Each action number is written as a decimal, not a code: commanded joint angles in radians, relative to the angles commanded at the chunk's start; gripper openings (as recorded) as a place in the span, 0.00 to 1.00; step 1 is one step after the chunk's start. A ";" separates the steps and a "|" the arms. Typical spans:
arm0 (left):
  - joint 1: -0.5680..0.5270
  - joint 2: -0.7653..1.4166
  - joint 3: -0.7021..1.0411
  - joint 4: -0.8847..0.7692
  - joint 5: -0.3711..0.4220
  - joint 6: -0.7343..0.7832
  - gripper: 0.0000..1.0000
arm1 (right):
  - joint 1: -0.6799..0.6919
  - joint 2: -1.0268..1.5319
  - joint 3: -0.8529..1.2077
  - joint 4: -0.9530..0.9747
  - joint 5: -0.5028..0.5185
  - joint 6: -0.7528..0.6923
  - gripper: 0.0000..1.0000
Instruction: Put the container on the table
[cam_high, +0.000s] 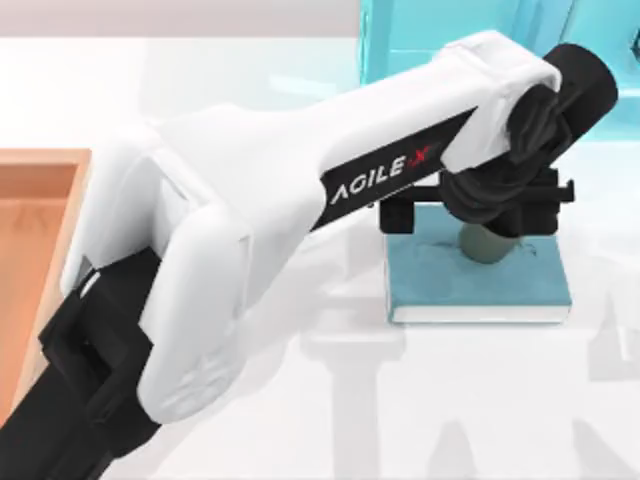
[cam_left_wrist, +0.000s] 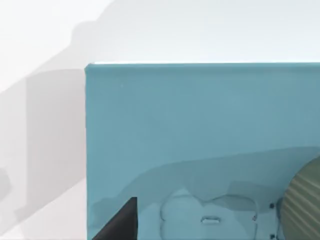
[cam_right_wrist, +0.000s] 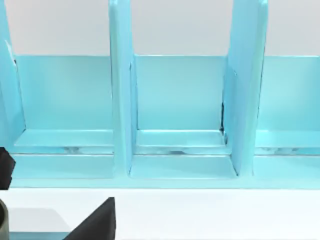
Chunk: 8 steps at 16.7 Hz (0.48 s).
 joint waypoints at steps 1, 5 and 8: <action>0.000 0.000 0.000 0.000 0.000 0.000 0.62 | 0.000 0.000 0.000 0.000 0.000 0.000 1.00; 0.000 0.000 0.000 0.000 0.000 0.000 0.32 | 0.000 0.000 0.000 0.000 0.000 0.000 1.00; 0.000 0.000 0.000 0.000 0.000 0.000 0.10 | 0.000 0.000 0.000 0.000 0.000 0.000 1.00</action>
